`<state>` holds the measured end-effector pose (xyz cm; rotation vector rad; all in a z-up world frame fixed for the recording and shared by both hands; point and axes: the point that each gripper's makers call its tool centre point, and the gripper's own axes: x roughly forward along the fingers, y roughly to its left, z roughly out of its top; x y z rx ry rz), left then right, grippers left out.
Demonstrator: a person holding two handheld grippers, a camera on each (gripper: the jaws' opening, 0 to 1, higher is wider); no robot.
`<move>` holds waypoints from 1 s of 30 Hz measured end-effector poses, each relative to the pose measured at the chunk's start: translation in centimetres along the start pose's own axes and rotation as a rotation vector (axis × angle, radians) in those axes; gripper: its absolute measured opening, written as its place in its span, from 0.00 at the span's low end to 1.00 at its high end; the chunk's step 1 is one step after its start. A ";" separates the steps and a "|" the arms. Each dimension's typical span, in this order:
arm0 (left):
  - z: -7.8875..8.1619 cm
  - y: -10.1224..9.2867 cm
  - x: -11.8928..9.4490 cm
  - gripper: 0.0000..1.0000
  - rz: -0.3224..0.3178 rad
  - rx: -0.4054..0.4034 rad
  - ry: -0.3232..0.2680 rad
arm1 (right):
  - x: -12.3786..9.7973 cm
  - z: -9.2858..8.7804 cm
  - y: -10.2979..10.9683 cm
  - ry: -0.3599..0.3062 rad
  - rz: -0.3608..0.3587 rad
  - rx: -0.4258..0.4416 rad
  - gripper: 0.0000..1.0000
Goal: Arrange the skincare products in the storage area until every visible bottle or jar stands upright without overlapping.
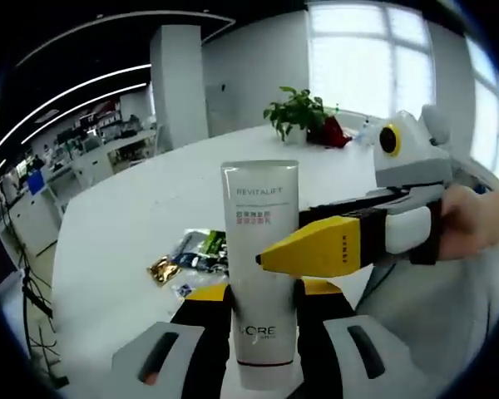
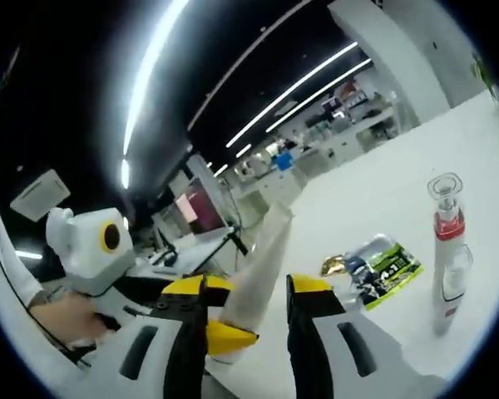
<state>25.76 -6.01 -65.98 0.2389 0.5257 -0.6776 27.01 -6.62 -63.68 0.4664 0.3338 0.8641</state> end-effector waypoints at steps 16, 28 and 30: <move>0.5 -0.9 -0.2 0.33 -0.010 0.046 -0.009 | -0.9 -0.6 -0.2 -0.056 0.033 0.134 0.16; -0.4 -1.3 0.2 0.36 -0.063 0.015 -0.044 | -1.1 -1.4 0.1 0.025 0.044 0.033 0.12; -0.5 -1.6 0.1 0.36 -0.082 0.017 -0.045 | -1.2 -1.5 0.0 0.034 0.050 0.017 0.12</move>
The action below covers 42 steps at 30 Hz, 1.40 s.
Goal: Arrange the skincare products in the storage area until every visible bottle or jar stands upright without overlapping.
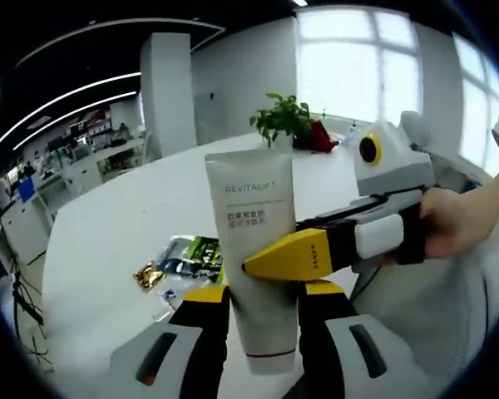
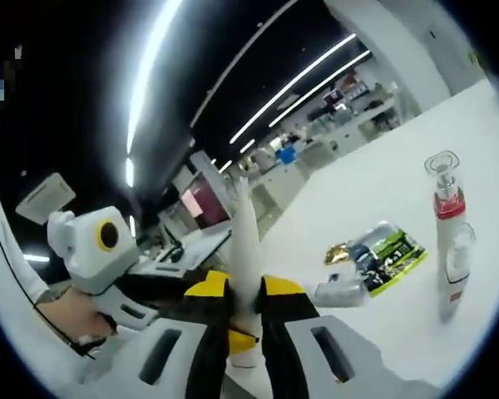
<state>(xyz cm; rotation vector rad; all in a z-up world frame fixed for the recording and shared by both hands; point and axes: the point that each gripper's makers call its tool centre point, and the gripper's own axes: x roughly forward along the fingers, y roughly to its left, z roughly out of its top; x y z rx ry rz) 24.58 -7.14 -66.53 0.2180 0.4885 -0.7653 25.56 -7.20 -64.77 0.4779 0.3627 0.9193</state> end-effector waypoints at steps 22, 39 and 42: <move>1.3 -0.7 -3.3 0.40 -0.265 0.061 -0.037 | -2.9 -3.2 1.2 0.274 0.269 -0.427 0.12; 2.2 -4.6 -4.3 0.32 -0.514 0.309 0.003 | -3.0 -5.9 3.9 0.383 0.467 -0.568 0.12; 1.9 -5.2 -4.2 0.29 -0.545 0.317 0.010 | -3.0 -5.8 4.1 0.379 0.478 -0.568 0.13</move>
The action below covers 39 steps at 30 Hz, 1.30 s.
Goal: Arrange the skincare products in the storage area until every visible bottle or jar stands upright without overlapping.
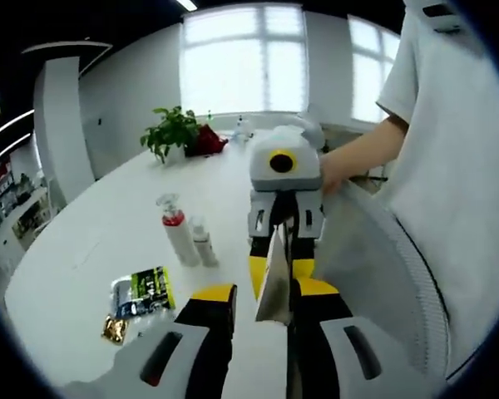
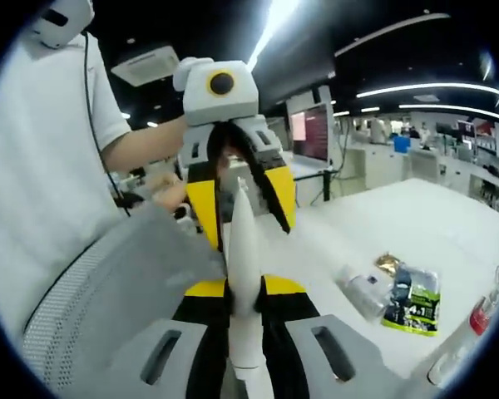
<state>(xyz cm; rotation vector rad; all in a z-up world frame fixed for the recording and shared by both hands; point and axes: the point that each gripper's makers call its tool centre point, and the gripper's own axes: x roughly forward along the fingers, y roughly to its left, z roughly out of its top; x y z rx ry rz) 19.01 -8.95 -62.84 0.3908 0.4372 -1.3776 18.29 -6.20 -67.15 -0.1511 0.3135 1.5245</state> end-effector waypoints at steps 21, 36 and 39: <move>-0.6 0.2 1.4 0.18 -0.022 0.023 0.025 | -0.3 -0.1 -0.9 0.002 -0.002 -0.007 0.13; -1.9 0.5 3.7 0.15 -0.042 0.049 0.115 | -0.5 -2.2 -1.7 0.052 -0.037 0.048 0.17; -2.3 0.9 4.3 0.15 -0.038 0.037 0.121 | -0.7 -2.7 -2.1 0.061 -0.051 0.060 0.17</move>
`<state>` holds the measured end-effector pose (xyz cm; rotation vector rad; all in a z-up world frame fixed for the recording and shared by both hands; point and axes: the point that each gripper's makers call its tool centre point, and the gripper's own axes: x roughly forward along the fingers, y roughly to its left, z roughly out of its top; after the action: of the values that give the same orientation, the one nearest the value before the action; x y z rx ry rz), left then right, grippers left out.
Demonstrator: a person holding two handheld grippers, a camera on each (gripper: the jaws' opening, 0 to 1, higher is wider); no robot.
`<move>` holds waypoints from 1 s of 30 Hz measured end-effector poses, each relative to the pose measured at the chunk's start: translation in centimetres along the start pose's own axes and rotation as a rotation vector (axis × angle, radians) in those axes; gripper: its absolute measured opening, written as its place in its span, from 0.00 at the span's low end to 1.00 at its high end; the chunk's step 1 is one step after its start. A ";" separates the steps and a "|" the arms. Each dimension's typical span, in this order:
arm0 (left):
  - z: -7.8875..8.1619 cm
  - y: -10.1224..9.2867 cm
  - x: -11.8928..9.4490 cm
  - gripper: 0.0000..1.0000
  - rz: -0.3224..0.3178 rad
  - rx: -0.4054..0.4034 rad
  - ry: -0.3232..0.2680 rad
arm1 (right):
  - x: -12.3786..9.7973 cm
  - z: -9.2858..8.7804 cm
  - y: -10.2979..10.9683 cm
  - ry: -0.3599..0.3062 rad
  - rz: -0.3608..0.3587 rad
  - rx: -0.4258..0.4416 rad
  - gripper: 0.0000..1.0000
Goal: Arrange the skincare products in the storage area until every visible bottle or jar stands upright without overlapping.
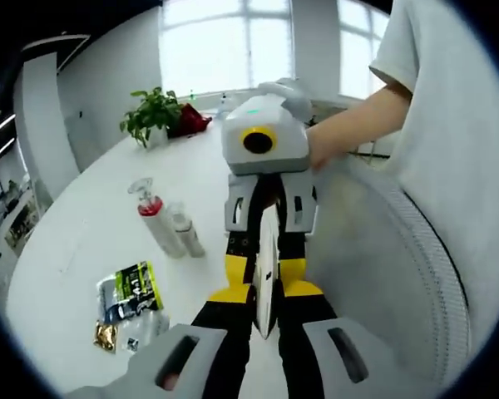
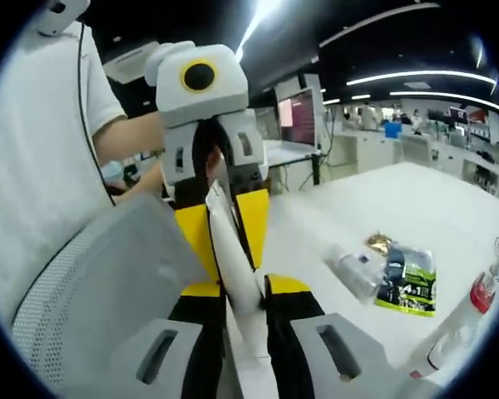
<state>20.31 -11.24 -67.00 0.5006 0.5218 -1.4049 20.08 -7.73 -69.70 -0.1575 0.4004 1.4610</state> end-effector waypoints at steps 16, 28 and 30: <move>-0.3 2.2 2.5 0.14 0.025 -0.042 -0.002 | -0.9 -2.0 -2.8 0.022 -0.110 0.057 0.21; 0.3 4.0 3.0 0.14 0.033 -0.016 0.003 | -2.8 -2.2 -5.4 0.034 -0.252 0.091 0.37; 0.4 4.4 3.1 0.14 0.037 -0.017 0.001 | -3.4 -2.2 -5.7 0.030 -0.276 0.107 0.42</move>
<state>25.04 -13.50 -68.48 0.4949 0.5230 -1.3641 25.08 -12.25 -71.31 -0.1431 0.4618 1.1639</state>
